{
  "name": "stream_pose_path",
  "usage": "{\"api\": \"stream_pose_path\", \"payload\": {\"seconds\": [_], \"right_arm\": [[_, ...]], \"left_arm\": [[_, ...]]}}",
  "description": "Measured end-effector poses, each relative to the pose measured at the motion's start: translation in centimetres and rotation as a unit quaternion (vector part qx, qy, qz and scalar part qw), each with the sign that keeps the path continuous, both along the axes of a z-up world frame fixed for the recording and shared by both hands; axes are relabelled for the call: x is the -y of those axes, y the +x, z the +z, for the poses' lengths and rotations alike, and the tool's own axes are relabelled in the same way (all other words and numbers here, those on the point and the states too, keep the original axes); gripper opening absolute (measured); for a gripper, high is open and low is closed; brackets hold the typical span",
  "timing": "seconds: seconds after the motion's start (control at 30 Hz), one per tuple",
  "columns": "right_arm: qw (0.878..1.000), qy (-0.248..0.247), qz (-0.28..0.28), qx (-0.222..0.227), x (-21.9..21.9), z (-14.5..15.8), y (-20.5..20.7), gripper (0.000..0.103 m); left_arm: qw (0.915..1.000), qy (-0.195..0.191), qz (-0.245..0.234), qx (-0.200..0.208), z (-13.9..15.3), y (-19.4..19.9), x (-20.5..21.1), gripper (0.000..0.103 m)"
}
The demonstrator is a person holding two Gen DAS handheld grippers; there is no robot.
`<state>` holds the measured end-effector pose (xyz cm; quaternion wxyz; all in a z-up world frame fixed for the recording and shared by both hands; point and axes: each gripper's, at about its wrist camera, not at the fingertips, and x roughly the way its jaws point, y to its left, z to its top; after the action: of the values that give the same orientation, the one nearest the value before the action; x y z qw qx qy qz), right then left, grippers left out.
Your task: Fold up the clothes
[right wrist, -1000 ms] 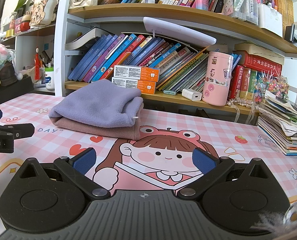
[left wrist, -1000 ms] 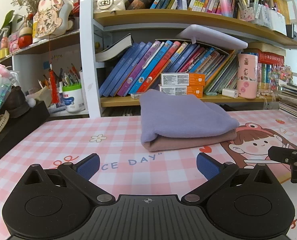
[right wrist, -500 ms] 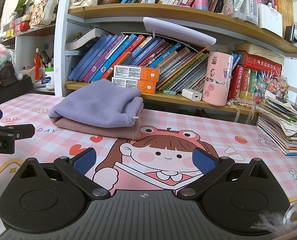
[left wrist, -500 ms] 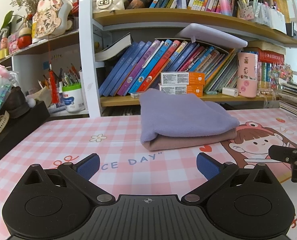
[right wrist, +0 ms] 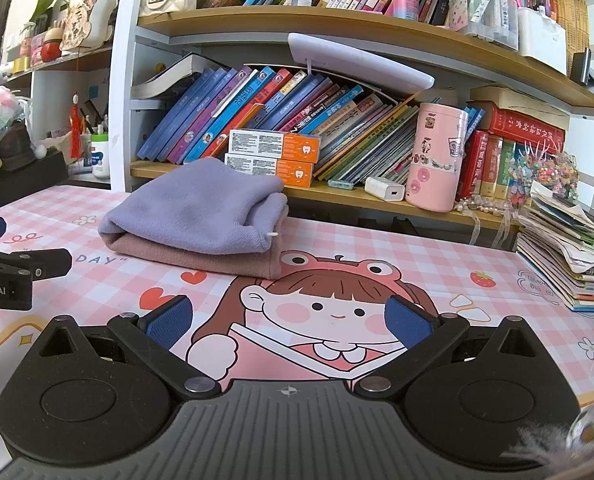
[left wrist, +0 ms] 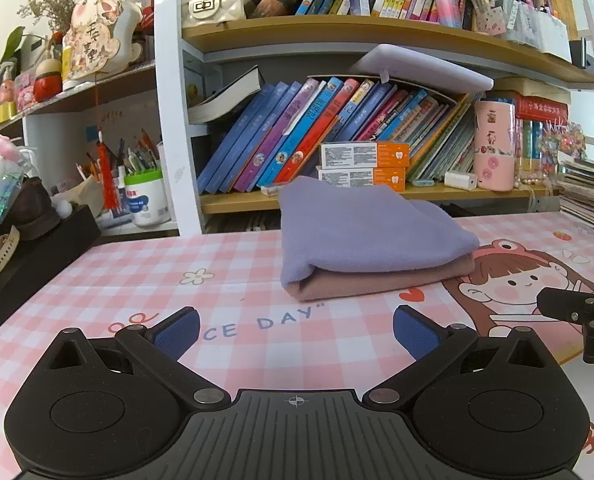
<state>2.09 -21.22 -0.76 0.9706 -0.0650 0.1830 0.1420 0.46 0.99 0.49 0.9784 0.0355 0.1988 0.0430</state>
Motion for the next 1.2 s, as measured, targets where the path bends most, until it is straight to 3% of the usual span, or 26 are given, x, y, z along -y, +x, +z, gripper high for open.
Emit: {"api": "stream_pose_path", "payload": {"seconds": [1.2], "right_arm": [[1.0,-0.001,0.0,0.001,-0.03,-0.03,-0.01,0.103]], "left_arm": [[1.0,0.003,-0.006,0.002,0.01,-0.02,0.15,0.103]]}}
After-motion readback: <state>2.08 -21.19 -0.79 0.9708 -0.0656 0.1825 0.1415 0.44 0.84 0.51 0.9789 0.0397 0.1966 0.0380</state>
